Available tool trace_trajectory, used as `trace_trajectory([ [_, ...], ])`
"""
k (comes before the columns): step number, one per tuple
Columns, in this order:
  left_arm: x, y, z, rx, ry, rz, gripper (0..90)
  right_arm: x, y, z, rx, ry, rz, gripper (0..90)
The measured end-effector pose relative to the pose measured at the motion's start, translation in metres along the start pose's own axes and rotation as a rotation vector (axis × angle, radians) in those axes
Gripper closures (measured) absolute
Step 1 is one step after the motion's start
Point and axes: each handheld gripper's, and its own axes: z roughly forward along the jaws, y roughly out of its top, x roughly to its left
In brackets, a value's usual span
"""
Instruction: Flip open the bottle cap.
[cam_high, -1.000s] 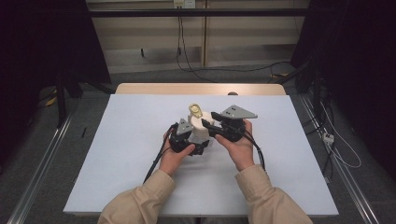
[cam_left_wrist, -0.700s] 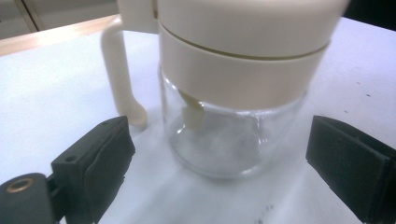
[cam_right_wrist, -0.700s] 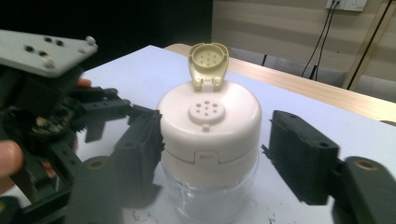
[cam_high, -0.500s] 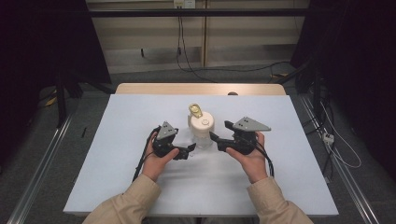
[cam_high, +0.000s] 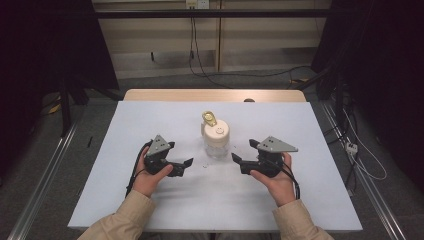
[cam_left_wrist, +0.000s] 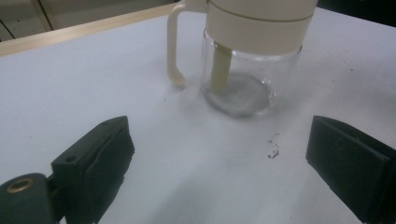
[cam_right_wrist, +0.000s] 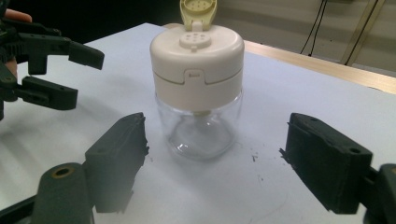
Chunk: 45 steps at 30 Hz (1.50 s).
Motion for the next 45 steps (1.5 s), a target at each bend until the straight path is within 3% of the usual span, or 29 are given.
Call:
trace_trajectory([
  [25, 0.017, -0.018, -0.040, -0.011, 0.008, -0.020, 7.0, -0.019, -0.036, -0.028, 0.022, -0.037, 0.040, 16.0],
  [32, 0.019, -0.025, -0.051, -0.002, 0.006, -0.005, 7.0, -0.019, -0.045, -0.037, 0.037, -0.044, 0.015, 15.3],
  [45, 0.028, -0.040, -0.071, 0.002, 0.025, -0.036, 6.9, -0.028, -0.062, -0.059, 0.043, -0.067, 0.034, 14.7],
])
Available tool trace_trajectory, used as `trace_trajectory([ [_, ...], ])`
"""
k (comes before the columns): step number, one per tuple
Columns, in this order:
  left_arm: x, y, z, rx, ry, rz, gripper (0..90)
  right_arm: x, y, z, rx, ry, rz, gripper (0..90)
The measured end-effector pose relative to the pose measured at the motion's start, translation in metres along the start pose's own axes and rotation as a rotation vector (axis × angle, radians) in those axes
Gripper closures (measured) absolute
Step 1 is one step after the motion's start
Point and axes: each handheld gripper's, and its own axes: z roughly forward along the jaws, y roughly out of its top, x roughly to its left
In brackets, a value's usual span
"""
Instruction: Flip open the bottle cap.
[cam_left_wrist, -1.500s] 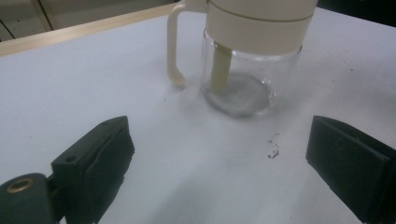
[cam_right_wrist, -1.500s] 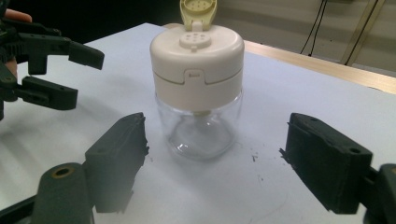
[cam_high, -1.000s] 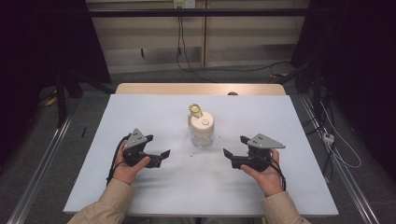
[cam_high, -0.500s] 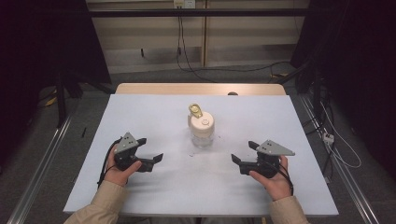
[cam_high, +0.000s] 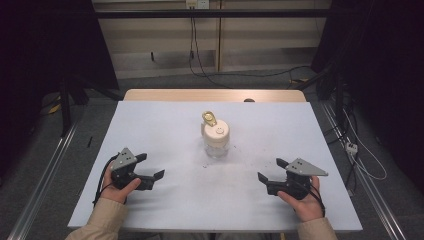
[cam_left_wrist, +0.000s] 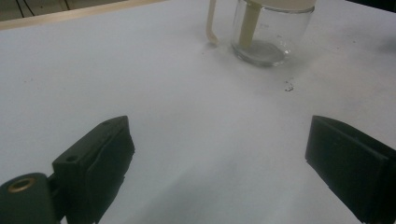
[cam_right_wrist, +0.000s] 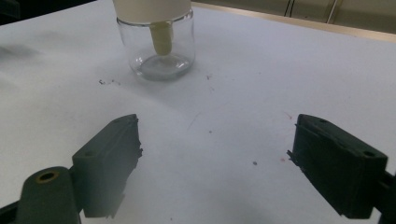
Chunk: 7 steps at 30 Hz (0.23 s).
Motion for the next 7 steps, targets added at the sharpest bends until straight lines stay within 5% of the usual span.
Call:
trace_trajectory([
  [7, 0.0049, -0.0029, -0.0012, 0.003, 0.009, -0.012, 6.7, -0.0035, -0.0037, 0.0009, 0.004, -0.007, 0.001, 14.2],
])
